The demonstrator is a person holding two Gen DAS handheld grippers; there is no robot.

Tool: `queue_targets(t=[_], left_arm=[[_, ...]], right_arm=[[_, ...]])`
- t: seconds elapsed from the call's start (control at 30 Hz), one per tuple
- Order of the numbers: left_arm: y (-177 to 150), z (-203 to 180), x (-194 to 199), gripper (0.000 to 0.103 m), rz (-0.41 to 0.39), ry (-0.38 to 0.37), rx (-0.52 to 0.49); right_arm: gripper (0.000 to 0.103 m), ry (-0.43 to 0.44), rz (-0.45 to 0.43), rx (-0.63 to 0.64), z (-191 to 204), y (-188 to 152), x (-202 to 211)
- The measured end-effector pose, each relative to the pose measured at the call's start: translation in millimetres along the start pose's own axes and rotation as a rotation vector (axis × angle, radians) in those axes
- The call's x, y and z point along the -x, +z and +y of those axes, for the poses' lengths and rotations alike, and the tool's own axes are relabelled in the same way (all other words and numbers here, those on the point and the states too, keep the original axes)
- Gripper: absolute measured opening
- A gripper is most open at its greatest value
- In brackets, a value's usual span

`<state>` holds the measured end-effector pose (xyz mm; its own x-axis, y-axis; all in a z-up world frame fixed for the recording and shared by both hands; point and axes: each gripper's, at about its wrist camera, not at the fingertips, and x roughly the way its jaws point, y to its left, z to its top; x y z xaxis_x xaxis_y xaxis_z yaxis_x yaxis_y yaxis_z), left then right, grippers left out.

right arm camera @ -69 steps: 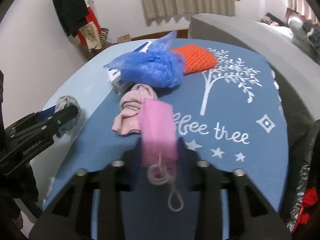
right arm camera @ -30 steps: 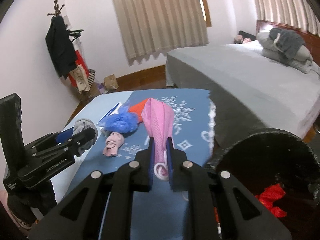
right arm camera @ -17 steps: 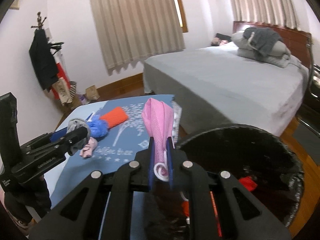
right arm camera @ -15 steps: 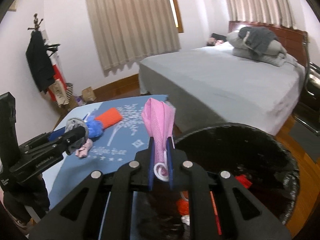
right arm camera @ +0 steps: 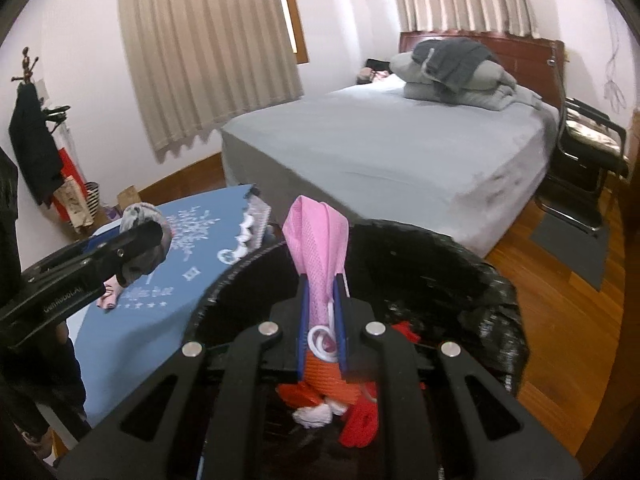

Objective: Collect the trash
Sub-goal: 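Drop the pink mask into the bin with the right tool while the left tool drops the grey sock, then return both tools to the table and grasp the pink cloth with the left tool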

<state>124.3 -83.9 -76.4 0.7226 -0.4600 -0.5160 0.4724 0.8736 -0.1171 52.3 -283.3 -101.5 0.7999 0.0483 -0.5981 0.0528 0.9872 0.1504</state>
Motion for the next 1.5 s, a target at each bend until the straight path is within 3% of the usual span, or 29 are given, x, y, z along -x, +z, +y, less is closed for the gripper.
queue_targets(t=[0.23, 0.3, 0.43, 0.47, 0.5, 0.57, 0.67, 0.9, 1.37, 1.5], left_arm=[[3, -26, -25, 0.044, 0.029, -0.069, -0.016], [2, -30, -33, 0.049, 0.053, -0.107, -0.018], [-1, -33, -39, 0.059, 0.077, -0.15, 0.0], [-1, -33, -38, 0.063, 0.073, -0.151, 0.002], [-1, -33, -36, 0.065, 0.068, -0.152, 0.002], [1, -31, -32, 0.073, 0.054, -0.142, 0.002], [3, -26, -25, 0.081, 0.038, -0.117, 0.012], [3, 8, 3, 0.092, -0.01, -0.005, 0.034], [-34, 135, 61, 0.094, -0.013, 0.336, 0.142], [-48, 165, 70, 0.094, -0.001, 0.399, 0.181]], right_arm=[[0.014, -0.04, 0.009, -0.032, -26, -9, 1], [0.015, -0.051, 0.012, -0.04, -32, -9, -1], [0.033, -0.071, 0.016, -0.058, -42, -13, -2], [0.044, -0.077, 0.014, -0.062, -44, -14, -1], [0.049, -0.082, 0.011, -0.064, -45, -15, -1], [0.074, -0.097, -0.003, -0.071, -48, -16, 1], [0.091, -0.113, -0.02, -0.081, -48, -17, 4], [0.095, -0.096, -0.041, -0.072, -33, -13, 8], [0.096, 0.072, -0.021, 0.057, 70, 2, -29], [0.096, 0.117, -0.015, 0.096, 100, 6, -43]])
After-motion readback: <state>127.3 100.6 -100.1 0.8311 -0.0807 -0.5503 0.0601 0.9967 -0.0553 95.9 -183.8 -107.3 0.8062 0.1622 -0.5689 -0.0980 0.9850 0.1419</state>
